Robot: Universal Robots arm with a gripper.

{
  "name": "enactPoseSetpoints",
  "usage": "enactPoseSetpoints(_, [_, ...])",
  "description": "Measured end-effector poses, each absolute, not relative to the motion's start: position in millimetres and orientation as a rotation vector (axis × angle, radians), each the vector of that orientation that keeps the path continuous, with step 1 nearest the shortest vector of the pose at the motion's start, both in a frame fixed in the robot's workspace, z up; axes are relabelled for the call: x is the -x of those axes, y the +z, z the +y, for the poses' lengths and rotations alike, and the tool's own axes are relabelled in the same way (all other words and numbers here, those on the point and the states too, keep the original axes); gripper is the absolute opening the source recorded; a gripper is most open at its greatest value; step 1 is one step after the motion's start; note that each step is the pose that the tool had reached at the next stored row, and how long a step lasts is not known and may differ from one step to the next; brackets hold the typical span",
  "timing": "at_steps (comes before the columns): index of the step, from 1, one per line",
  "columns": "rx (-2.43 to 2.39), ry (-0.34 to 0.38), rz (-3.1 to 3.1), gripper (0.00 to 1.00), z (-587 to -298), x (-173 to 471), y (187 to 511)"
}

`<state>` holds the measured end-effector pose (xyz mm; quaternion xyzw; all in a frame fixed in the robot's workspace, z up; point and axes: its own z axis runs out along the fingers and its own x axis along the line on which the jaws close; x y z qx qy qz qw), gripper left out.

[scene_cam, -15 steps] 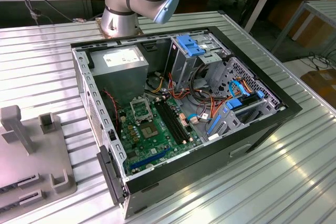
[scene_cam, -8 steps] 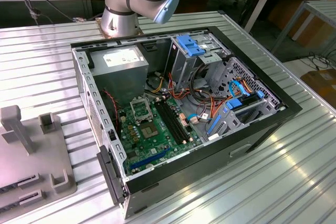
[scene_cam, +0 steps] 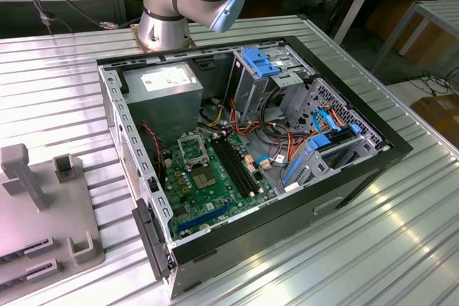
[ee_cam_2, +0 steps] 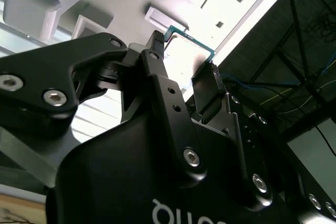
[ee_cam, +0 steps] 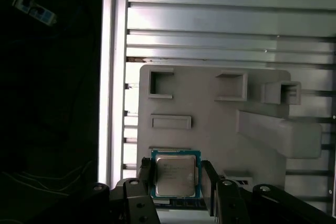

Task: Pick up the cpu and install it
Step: 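Pick up the cpu and move it towards the insertion slot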

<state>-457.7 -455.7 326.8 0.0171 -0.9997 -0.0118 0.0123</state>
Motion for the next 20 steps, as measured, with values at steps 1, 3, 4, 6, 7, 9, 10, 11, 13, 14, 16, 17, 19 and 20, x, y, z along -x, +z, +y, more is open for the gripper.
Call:
enactPoseSetpoints(1, [-0.053, -0.037, -3.116, 0.47, -455.7, 457.7, 328.2])
enactPoseSetpoints(3, [-0.053, -0.037, -3.115, 0.47, -455.7, 457.6, 330.8])
enactPoseSetpoints(4, [-0.053, -0.037, -3.114, 0.47, -455.7, 457.6, 331.6])
enactPoseSetpoints(6, [-0.053, -0.037, -3.114, 0.47, -455.7, 457.6, 333.4])
enactPoseSetpoints(7, [-0.053, -0.037, -3.113, 0.47, -455.7, 457.6, 334.2])
enactPoseSetpoints(9, [-0.053, -0.037, -3.113, 0.47, -455.7, 457.6, 336.2])
enactPoseSetpoints(10, [-0.053, -0.037, -3.113, 0.47, -455.7, 457.6, 337.0])
enactPoseSetpoints(11, [-0.053, -0.037, -3.112, 0.47, -455.7, 457.6, 338.2])
enactPoseSetpoints(13, [-0.053, -0.037, -3.112, 0.47, -455.7, 457.6, 340.7])
enactPoseSetpoints(14, [-0.053, -0.037, -3.111, 0.47, -455.7, 457.6, 341.9])
enactPoseSetpoints(16, [-0.053, -0.037, -3.111, 0.47, -455.7, 457.6, 344.2])
enactPoseSetpoints(17, [-0.053, -0.037, -3.11, 0.47, -455.7, 457.6, 345.5])
enactPoseSetpoints(19, [-0.053, -0.037, -3.11, 0.47, -455.7, 457.6, 348.2])
enactPoseSetpoints(20, [-0.053, -0.037, -3.109, 0.47, -455.7, 457.6, 349.3])
